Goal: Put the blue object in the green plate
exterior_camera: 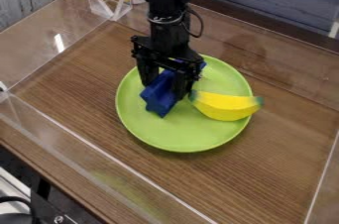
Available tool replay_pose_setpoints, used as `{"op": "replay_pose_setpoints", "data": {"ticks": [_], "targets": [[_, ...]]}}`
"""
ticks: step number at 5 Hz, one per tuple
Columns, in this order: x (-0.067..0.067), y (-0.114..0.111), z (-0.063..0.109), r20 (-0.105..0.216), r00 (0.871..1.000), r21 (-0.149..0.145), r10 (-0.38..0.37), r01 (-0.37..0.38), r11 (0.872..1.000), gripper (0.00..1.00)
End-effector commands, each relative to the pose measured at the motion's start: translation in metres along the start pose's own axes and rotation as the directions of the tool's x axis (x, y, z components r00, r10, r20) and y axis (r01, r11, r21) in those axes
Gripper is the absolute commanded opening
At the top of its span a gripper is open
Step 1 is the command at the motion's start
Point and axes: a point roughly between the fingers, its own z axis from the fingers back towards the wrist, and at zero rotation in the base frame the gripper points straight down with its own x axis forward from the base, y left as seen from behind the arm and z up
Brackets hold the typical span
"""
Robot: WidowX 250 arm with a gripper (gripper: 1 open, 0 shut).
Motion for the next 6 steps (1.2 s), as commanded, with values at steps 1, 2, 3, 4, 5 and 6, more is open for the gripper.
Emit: {"op": "replay_pose_setpoints", "data": {"ticks": [1,2,3,4,5,6], "targets": [[0.0036,-0.0057,0.0009,0.017,1.000,0.000,-0.001,0.001,1.000,0.00],[0.0036,-0.0065,0.0007,0.016,1.000,-0.002,0.002,-0.002,1.000,0.00],[0.0037,-0.0074,0.0007,0.016,1.000,-0.003,0.006,-0.006,1.000,0.00],[0.0036,-0.0084,0.0010,0.016,1.000,-0.005,0.009,-0.009,1.000,0.00],[0.0036,-0.0093,0.0014,0.016,1.000,-0.007,0.013,-0.013,1.000,0.00],[0.0036,-0.0103,0.0016,0.015,1.000,-0.009,0.016,-0.016,1.000,0.00]]}}
